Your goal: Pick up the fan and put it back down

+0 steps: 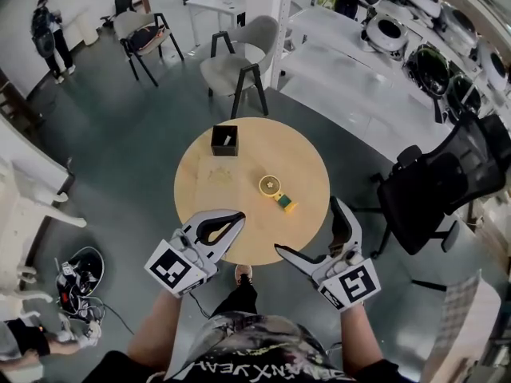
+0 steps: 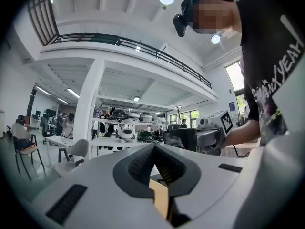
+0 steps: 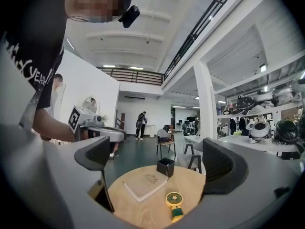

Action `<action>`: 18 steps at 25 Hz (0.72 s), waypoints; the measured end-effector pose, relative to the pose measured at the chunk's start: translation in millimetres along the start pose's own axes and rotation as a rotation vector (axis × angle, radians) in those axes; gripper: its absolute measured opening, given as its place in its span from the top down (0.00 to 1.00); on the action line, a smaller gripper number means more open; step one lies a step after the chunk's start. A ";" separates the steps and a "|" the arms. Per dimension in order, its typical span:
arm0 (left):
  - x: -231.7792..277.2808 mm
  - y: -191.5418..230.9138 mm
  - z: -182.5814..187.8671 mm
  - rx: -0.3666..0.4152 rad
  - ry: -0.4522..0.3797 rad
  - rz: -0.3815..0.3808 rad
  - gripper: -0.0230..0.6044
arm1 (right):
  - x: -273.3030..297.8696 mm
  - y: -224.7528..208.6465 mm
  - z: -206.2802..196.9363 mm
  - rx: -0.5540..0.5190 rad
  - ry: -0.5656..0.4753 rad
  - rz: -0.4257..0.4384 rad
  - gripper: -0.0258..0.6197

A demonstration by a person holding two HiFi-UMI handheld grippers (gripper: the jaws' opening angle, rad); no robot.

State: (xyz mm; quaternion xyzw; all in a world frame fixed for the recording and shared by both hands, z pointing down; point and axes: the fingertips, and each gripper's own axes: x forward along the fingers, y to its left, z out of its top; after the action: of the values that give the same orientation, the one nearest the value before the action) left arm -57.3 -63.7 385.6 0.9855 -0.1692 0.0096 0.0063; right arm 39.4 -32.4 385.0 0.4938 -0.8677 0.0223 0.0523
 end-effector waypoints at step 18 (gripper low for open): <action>23.8 61.9 4.5 -0.019 -0.011 -0.056 0.94 | 58.3 -30.7 6.6 0.010 0.021 -0.059 0.05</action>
State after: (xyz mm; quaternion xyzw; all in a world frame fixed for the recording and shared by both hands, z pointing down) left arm -55.5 -130.0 382.1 0.9898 -0.1414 0.0024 0.0151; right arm 35.9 -98.6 384.6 0.5193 -0.8520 0.0302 0.0597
